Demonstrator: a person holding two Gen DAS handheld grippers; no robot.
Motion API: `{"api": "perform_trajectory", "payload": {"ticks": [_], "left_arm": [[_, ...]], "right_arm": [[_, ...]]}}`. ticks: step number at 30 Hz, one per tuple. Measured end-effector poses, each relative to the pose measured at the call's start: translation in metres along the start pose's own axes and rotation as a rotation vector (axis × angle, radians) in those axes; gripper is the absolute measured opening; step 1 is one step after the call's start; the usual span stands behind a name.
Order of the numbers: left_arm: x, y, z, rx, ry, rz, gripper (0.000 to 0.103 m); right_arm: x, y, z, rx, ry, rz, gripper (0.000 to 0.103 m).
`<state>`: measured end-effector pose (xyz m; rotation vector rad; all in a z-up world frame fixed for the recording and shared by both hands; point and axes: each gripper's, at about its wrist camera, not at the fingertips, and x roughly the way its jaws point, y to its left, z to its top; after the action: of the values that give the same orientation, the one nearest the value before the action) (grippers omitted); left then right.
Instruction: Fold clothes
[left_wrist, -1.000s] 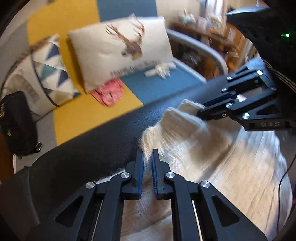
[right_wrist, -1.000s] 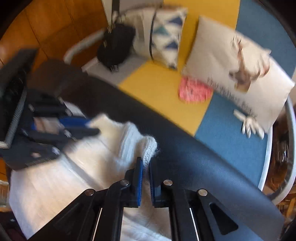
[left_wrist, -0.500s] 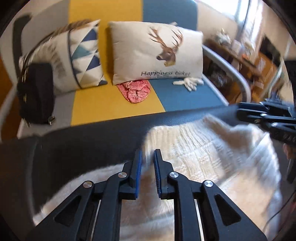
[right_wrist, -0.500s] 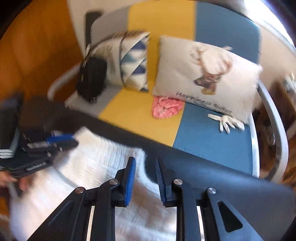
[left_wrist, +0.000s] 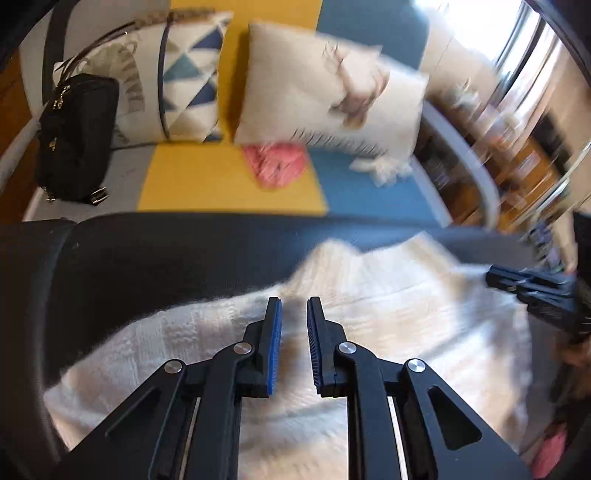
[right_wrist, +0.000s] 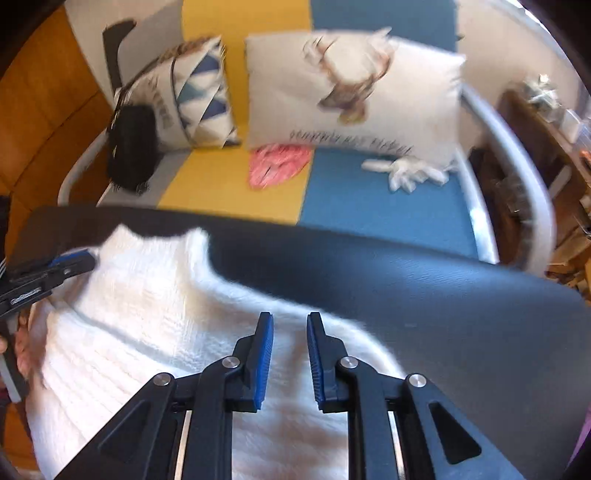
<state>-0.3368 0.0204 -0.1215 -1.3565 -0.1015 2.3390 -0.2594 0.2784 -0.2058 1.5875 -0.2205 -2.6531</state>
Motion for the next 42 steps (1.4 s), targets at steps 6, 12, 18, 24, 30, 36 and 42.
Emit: {"api": "perform_trajectory", "payload": {"ticks": [6,12,18,24,30,36,42], "left_arm": [[-0.033,0.017,-0.029,-0.042,-0.033,0.003,0.015],[-0.057,0.040,-0.067,-0.160,-0.019,-0.013,0.015],[-0.136,0.041,-0.132,-0.221,-0.144,-0.069,0.016],[-0.168,0.043,-0.172,-0.257,-0.175,-0.110,0.020],[-0.147,0.056,-0.118,-0.159,-0.154,-0.094,0.020],[-0.105,0.090,-0.058,-0.277,-0.077,-0.102,0.020],[-0.051,0.103,-0.036,-0.377,0.071,-0.078,0.020]], "right_arm": [[-0.018,-0.018,-0.009,0.058,0.032,-0.024,0.018],[-0.005,-0.037,-0.016,0.148,0.093,-0.129,0.018],[-0.098,-0.029,-0.060,0.279,-0.117,0.060,0.022],[-0.133,0.030,-0.149,0.232,-0.128,0.229,0.025],[-0.096,0.058,-0.111,0.105,-0.083,0.189,0.025],[-0.029,0.059,-0.006,0.101,-0.051,0.378,0.025],[0.023,0.072,0.019,0.131,0.024,0.314,0.025]]}}
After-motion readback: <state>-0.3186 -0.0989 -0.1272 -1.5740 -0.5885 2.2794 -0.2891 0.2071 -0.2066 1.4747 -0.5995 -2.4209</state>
